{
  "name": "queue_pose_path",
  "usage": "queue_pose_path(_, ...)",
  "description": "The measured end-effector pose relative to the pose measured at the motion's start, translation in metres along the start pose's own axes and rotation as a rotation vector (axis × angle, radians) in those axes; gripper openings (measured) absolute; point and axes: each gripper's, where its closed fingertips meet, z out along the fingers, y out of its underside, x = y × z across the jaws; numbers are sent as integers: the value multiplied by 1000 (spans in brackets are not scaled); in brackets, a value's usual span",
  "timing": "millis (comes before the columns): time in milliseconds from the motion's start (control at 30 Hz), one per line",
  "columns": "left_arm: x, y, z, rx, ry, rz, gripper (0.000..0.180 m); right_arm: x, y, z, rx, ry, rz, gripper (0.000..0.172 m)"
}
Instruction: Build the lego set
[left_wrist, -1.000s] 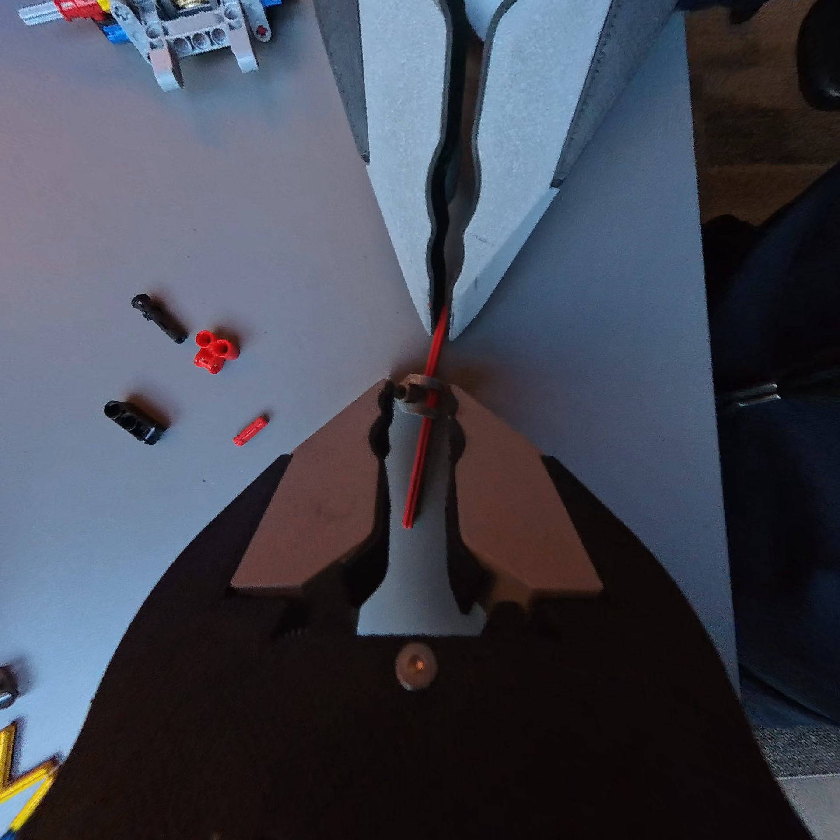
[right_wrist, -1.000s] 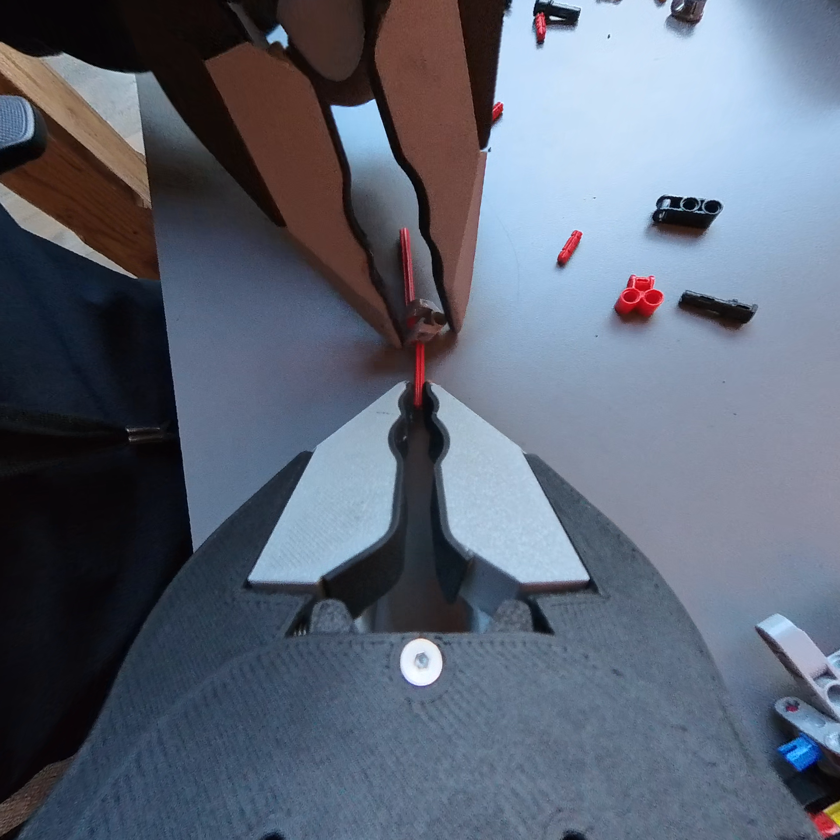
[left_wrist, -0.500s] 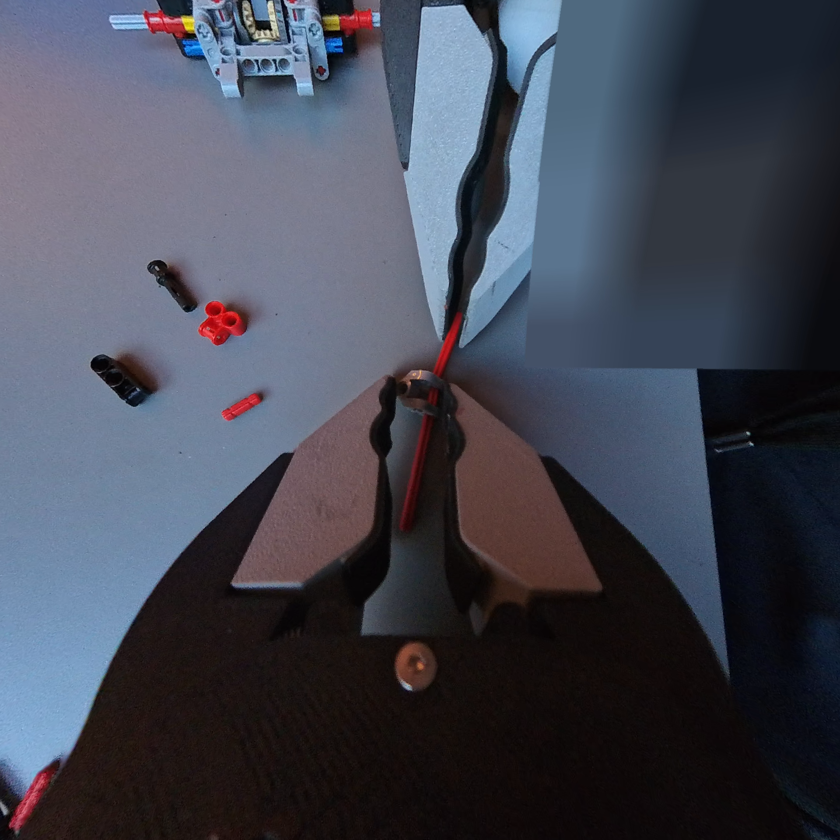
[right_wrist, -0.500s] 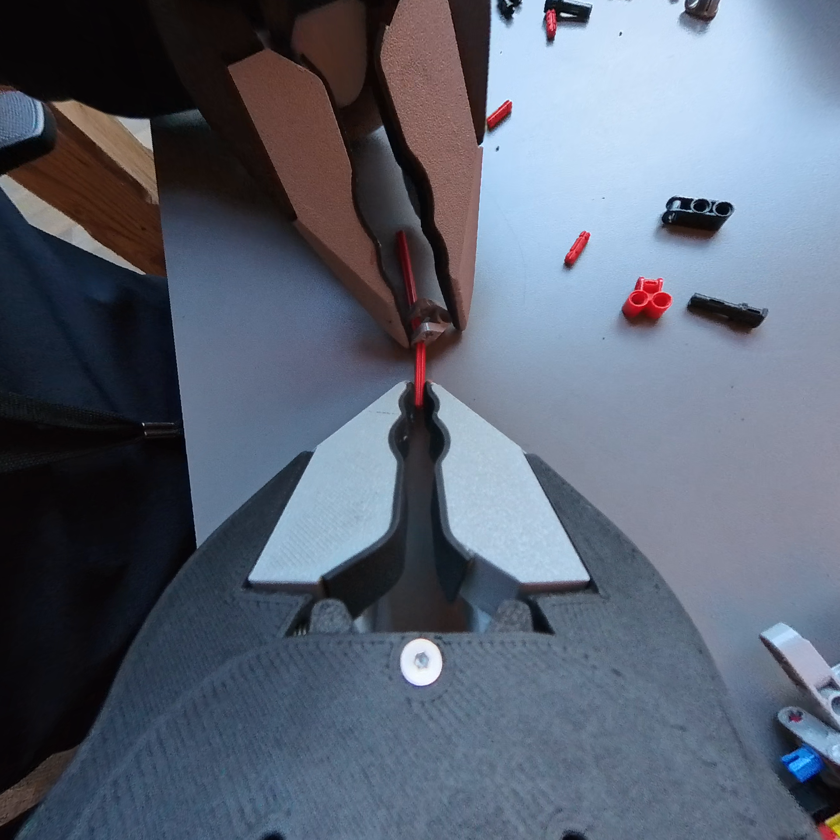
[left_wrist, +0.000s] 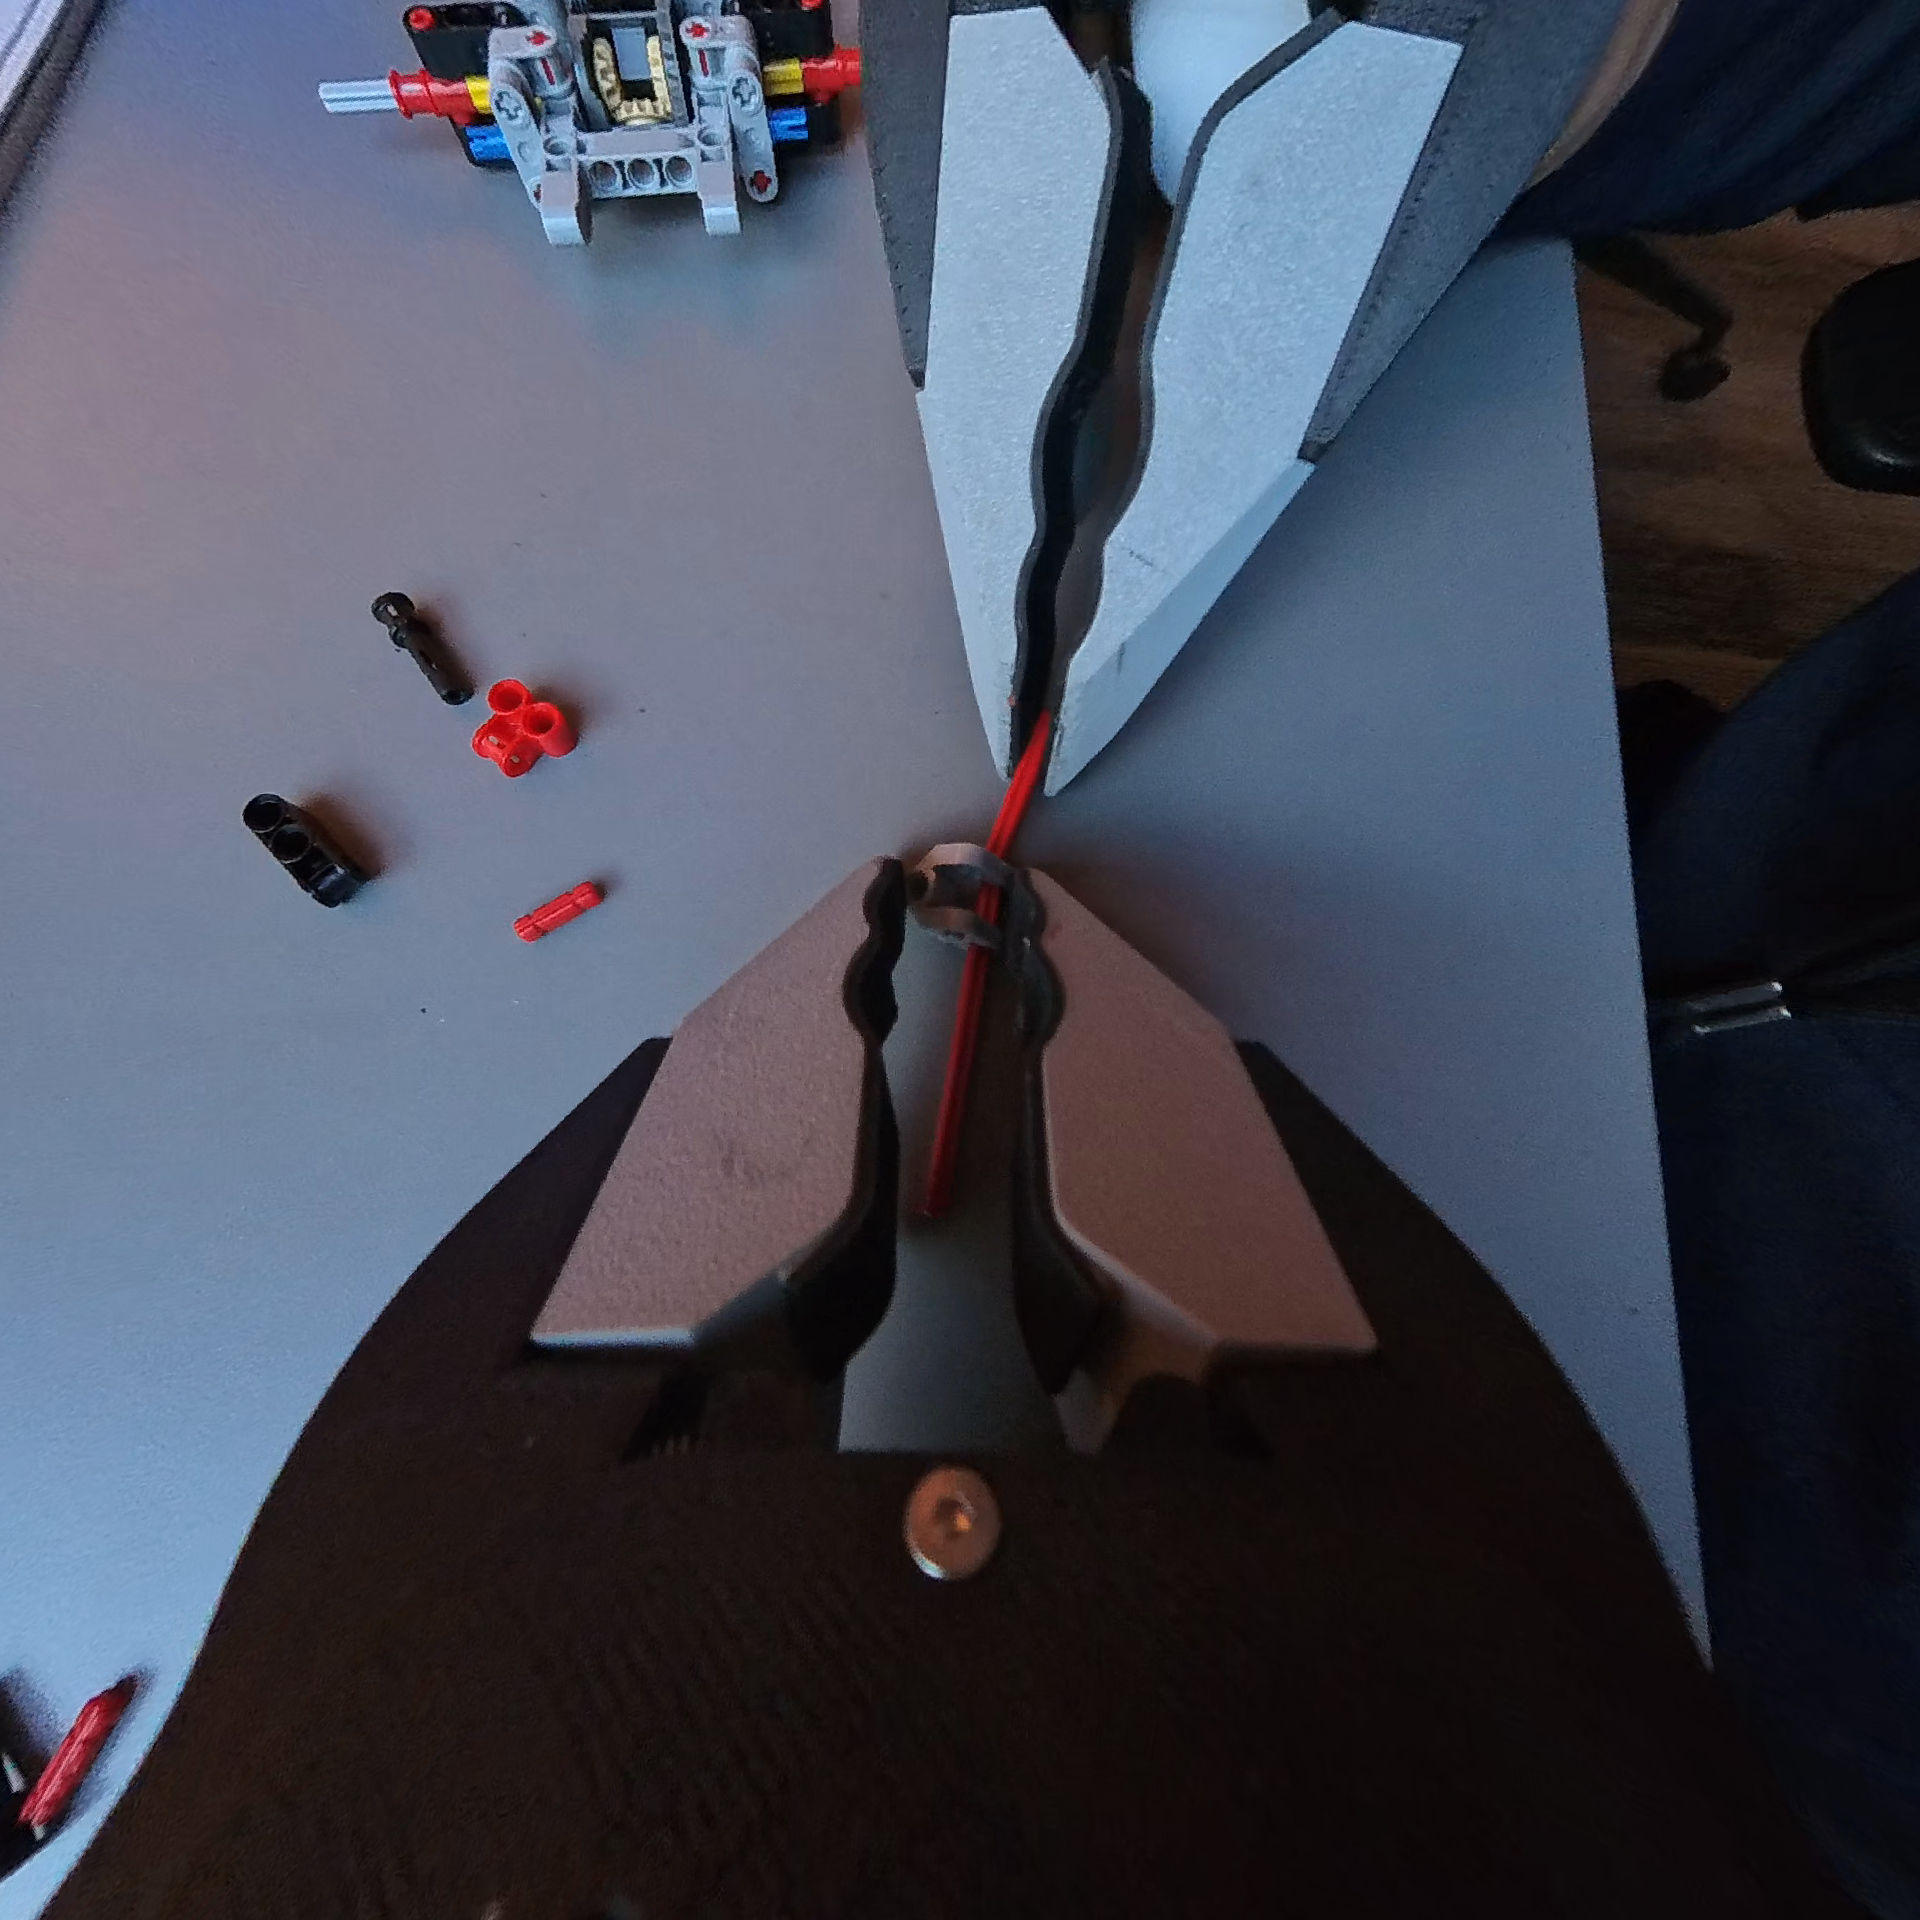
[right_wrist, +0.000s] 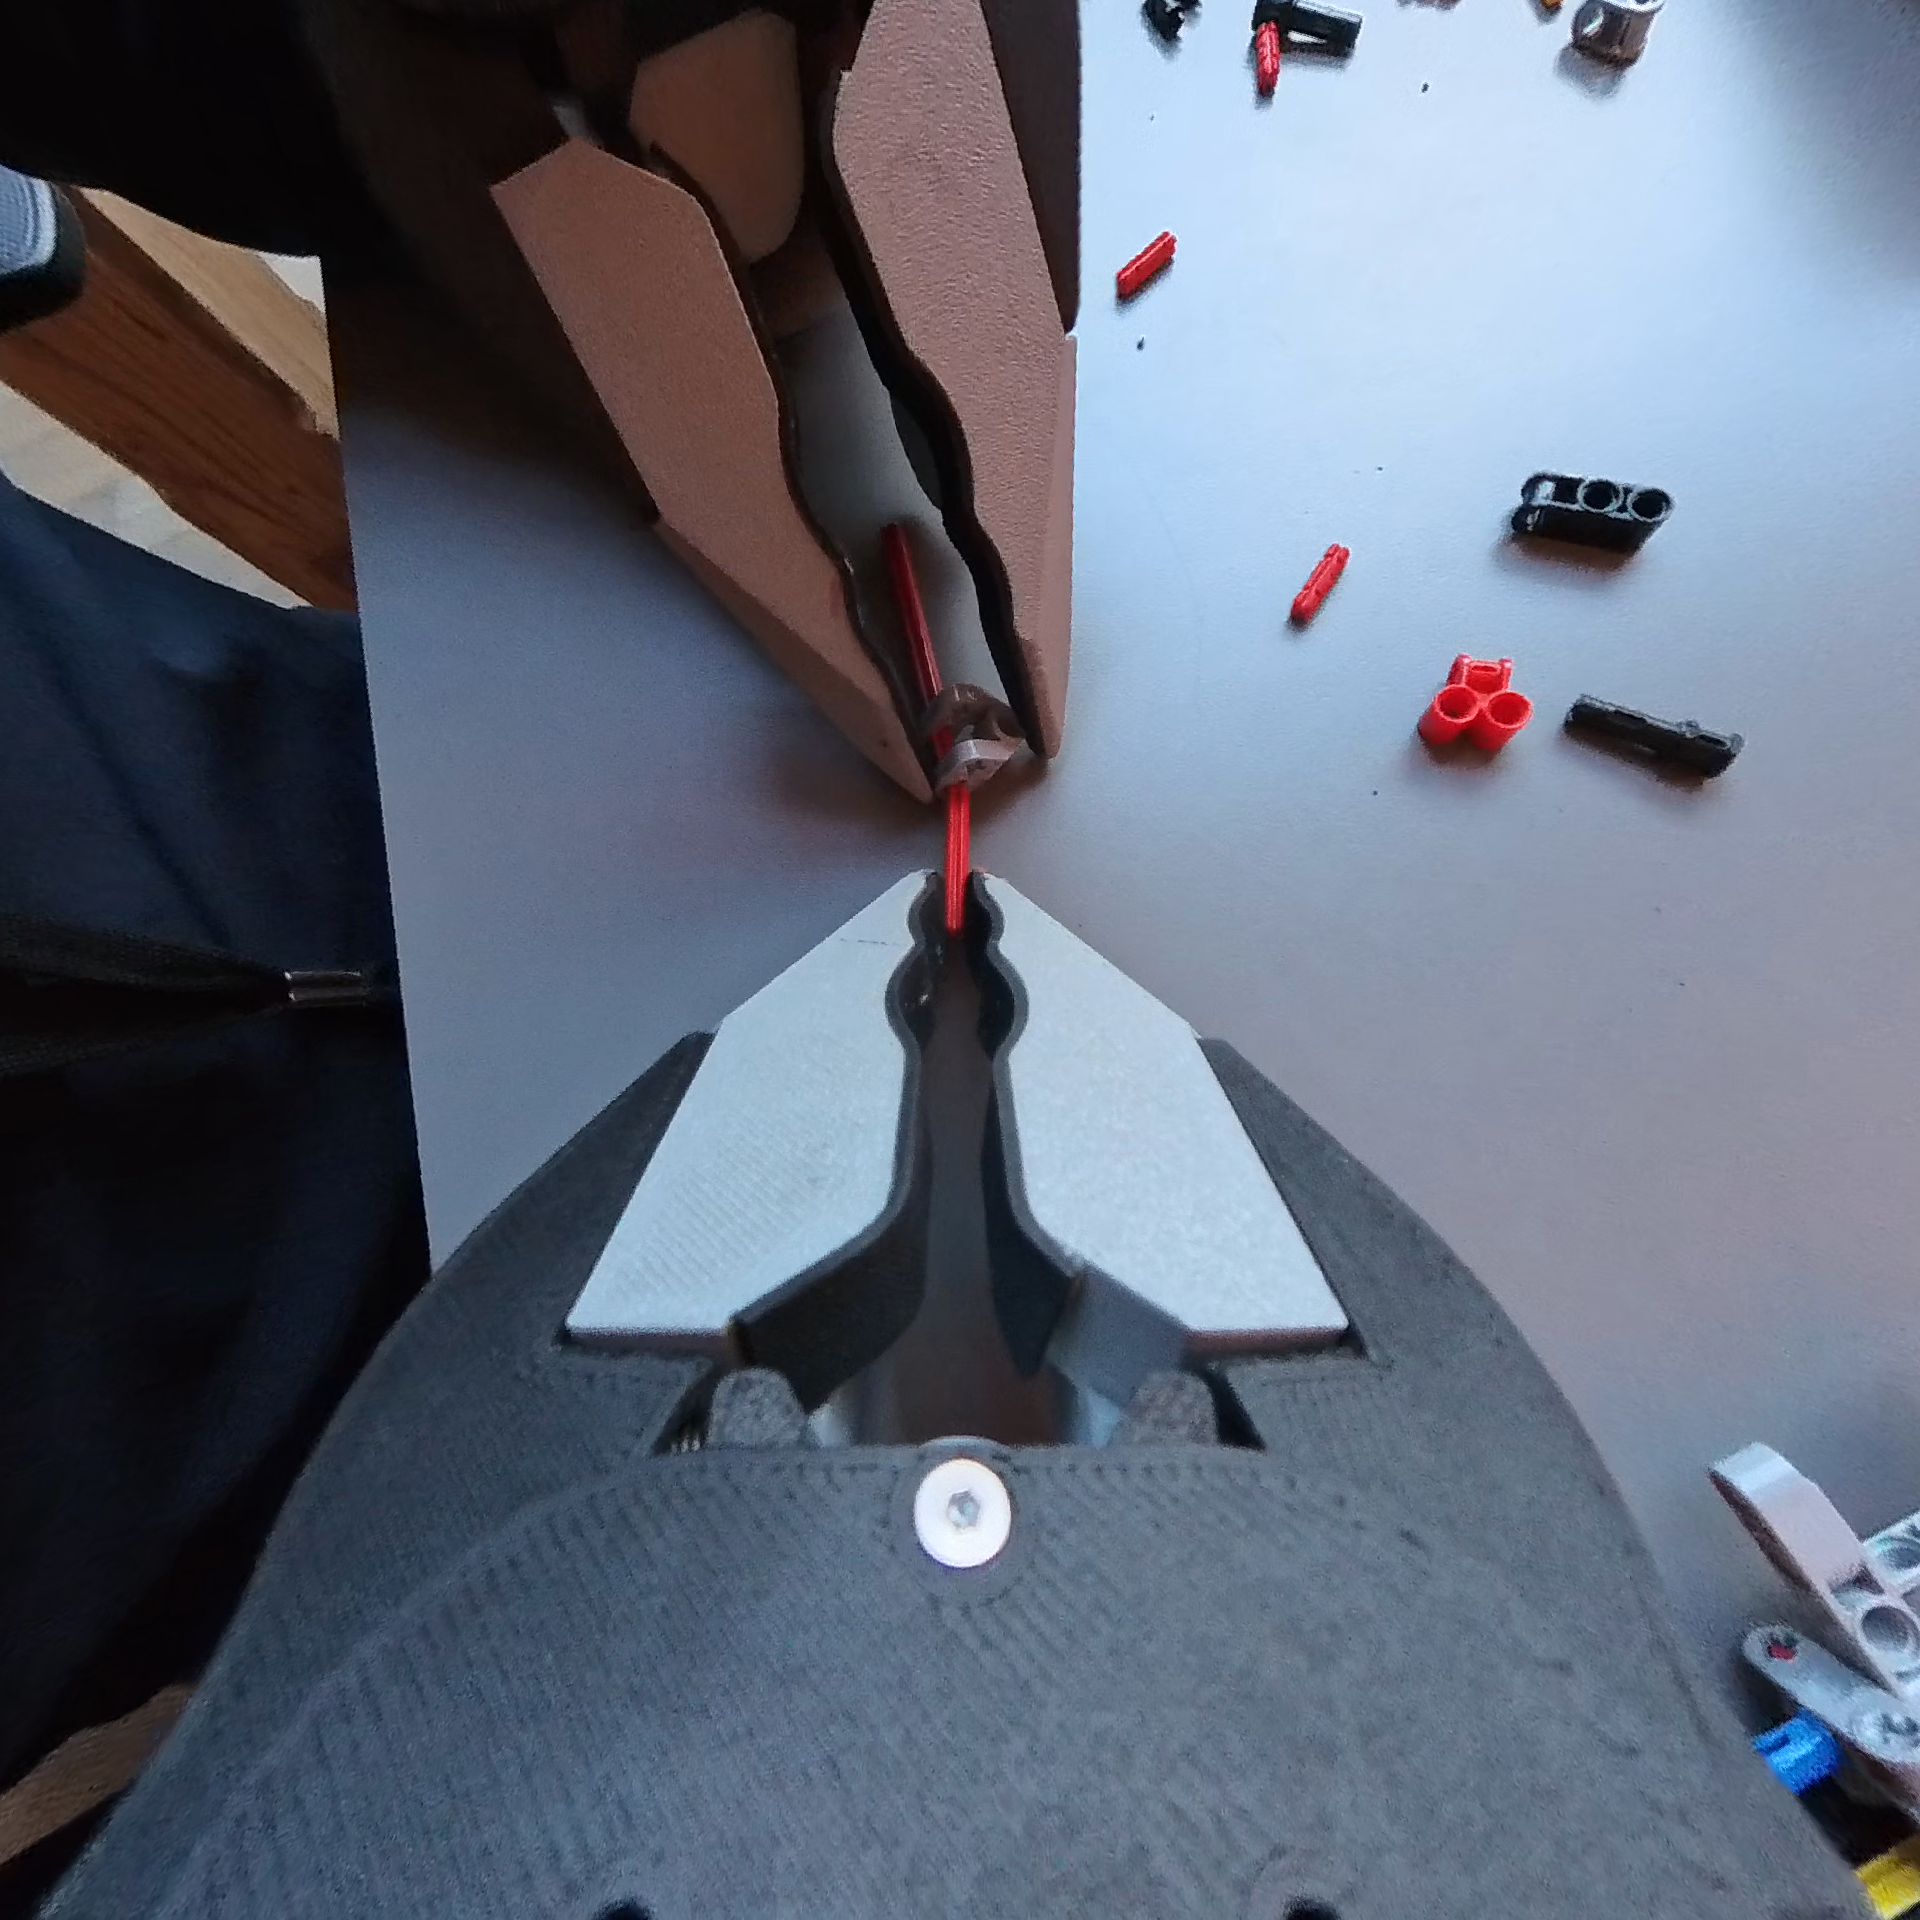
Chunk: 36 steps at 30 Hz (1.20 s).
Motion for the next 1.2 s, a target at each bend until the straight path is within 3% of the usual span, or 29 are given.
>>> queue_pose_path(300, 1, 0, 0, 2, 35, -28, 18, 2, -1, 2, -9, 84, -321, 1)
queue_pose_path(433, 1, 1, -1, 2, 33, -23, 18, 2, -2, 3, -7, 71, -384, 0)
queue_pose_path(1200, -3, 4, -4, 0, -21, -15, 18, 3, -9, 11, -10, 94, -338, 1)
